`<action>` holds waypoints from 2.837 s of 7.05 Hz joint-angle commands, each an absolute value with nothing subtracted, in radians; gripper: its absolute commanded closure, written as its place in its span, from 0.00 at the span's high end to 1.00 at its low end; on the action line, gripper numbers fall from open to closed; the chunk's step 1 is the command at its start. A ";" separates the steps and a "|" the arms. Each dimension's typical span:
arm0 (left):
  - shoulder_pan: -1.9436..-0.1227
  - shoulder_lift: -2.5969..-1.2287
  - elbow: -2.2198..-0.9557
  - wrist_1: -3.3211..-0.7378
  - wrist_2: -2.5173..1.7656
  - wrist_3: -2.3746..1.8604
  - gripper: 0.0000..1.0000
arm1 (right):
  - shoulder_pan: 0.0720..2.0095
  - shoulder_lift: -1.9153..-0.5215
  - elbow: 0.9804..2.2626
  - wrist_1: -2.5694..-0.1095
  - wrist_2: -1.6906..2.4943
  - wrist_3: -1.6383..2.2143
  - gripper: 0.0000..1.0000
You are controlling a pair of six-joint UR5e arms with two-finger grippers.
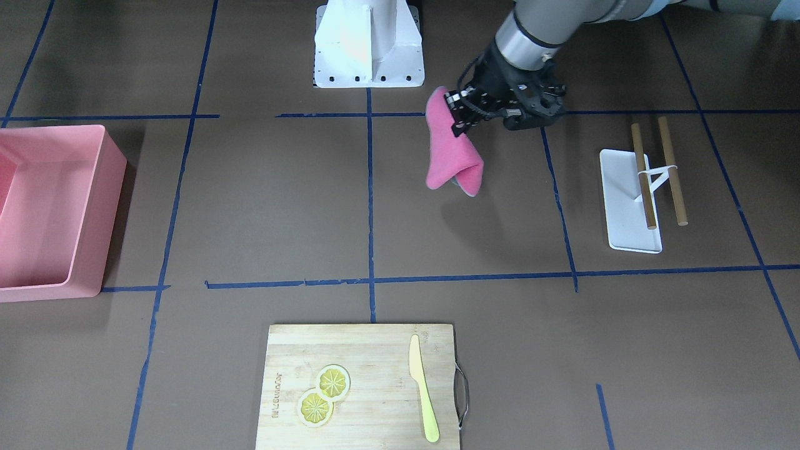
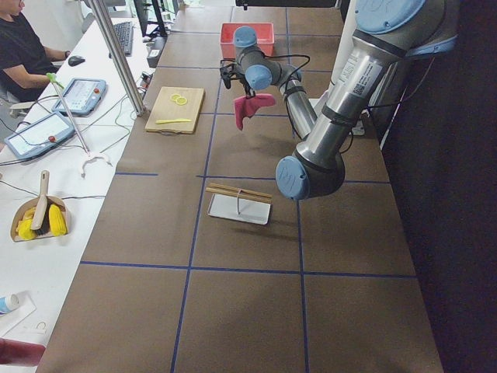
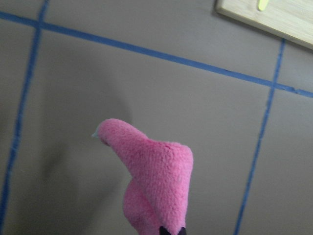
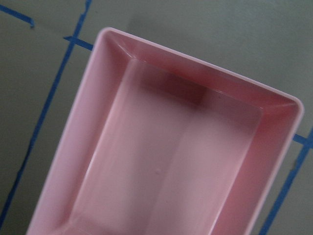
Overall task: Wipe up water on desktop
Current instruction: 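Lift the pink cloth with the left gripper toward the table center, then bring the right gripper to the hanging cloth and grasp it below the left gripper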
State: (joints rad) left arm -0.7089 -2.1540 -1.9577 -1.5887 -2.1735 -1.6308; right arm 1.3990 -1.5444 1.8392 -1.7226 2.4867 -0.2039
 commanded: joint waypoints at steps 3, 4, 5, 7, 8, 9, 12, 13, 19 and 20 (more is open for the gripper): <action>-0.654 -2.409 -1.700 -1.600 -2.053 -1.952 0.00 | 1.079 -1.532 1.963 -1.134 2.302 0.448 1.00; -0.652 -2.457 -1.648 -1.603 -2.036 -1.980 0.00 | 0.968 -1.531 1.965 -0.998 2.181 0.565 1.00; -0.635 -2.497 -1.594 -1.605 -2.008 -1.988 0.01 | 0.884 -1.485 1.980 -0.990 2.099 0.619 1.00; -0.612 -2.584 -1.496 -1.608 -1.984 -2.008 0.02 | 0.769 -1.369 1.980 -0.996 2.027 0.629 0.99; -0.592 -2.617 -1.456 -1.624 -1.944 -2.022 0.02 | 0.712 -1.332 1.980 -0.996 1.973 0.637 0.99; -0.581 -2.617 -1.441 -1.655 -1.936 -2.031 0.02 | 0.659 -1.272 1.980 -1.038 1.920 0.638 0.99; -0.580 -2.629 -1.439 -1.660 -1.937 -2.036 0.02 | 0.553 -1.200 1.983 -1.118 1.757 0.637 0.99; -0.580 -2.631 -1.442 -1.660 -1.937 -2.046 0.02 | 0.540 -1.200 1.982 -1.118 1.735 0.637 0.99; -0.577 -2.631 -1.462 -1.661 -1.942 -2.046 0.03 | 0.511 -1.212 1.983 -1.118 1.667 0.635 0.73; -0.577 -2.631 -1.462 -1.663 -1.942 -2.043 0.08 | 0.512 -1.215 1.985 -1.118 1.661 0.635 0.53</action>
